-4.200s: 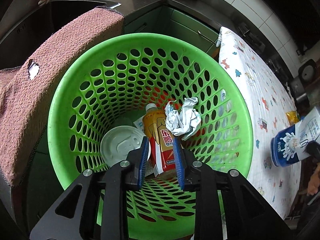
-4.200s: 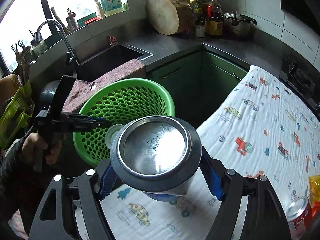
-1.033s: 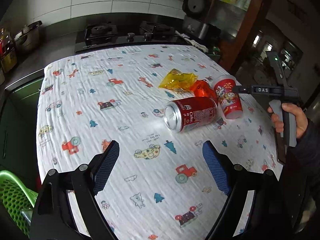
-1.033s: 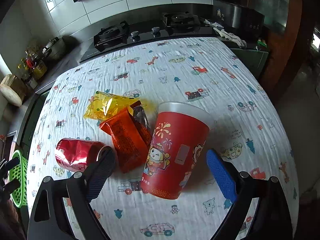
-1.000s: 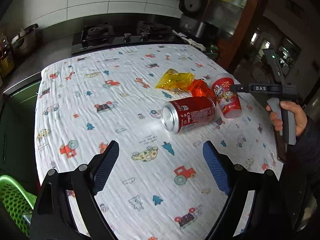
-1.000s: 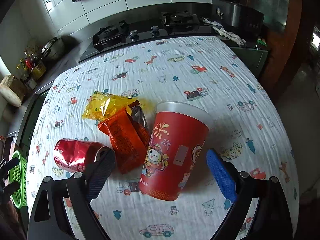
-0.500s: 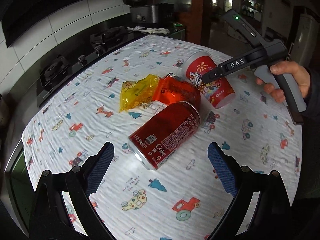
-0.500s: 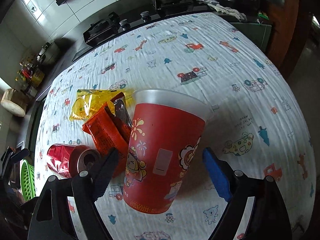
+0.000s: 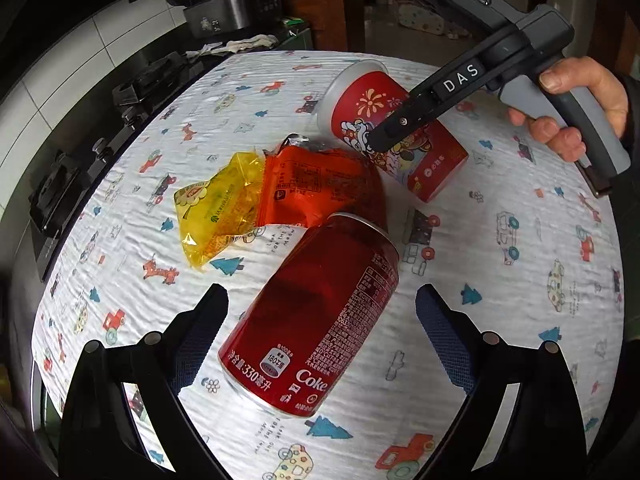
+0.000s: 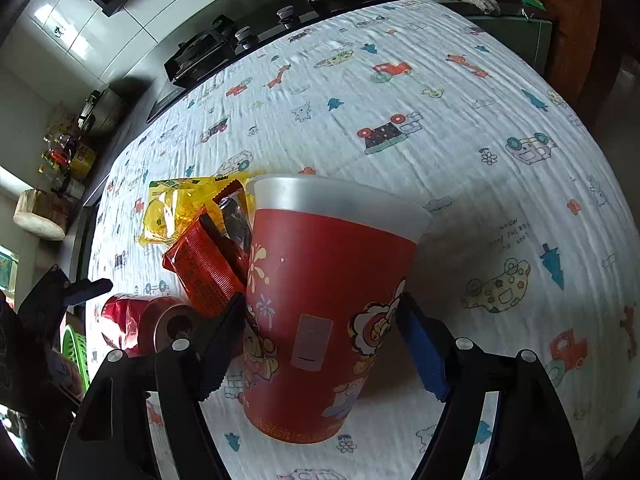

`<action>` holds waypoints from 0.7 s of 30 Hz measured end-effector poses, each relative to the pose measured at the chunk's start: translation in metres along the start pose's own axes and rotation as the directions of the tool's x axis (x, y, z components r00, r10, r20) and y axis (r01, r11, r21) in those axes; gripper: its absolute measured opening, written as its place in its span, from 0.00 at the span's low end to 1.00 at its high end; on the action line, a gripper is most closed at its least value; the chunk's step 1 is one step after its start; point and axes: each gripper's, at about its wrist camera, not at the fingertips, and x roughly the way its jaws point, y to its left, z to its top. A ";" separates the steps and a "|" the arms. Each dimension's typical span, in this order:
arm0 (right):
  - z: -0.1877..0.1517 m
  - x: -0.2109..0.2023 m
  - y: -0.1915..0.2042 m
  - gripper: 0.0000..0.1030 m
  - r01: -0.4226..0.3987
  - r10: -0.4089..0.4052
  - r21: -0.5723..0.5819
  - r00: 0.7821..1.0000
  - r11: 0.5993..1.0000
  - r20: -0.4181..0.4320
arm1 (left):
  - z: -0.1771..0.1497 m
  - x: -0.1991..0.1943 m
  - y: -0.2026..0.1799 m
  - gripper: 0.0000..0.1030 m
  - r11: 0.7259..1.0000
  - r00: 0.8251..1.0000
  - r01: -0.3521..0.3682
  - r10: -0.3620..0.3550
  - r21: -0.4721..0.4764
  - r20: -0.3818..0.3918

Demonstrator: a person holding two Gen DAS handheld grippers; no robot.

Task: Collect trash
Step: 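Grasp the red Coke can with left tool while right tool holds the red cup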

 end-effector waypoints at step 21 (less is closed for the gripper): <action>-0.008 0.000 0.004 0.69 0.004 -0.004 -0.050 1.000 0.999 0.003 | -0.003 0.019 -0.001 0.77 0.999 0.998 0.040 -0.040 0.000 -0.045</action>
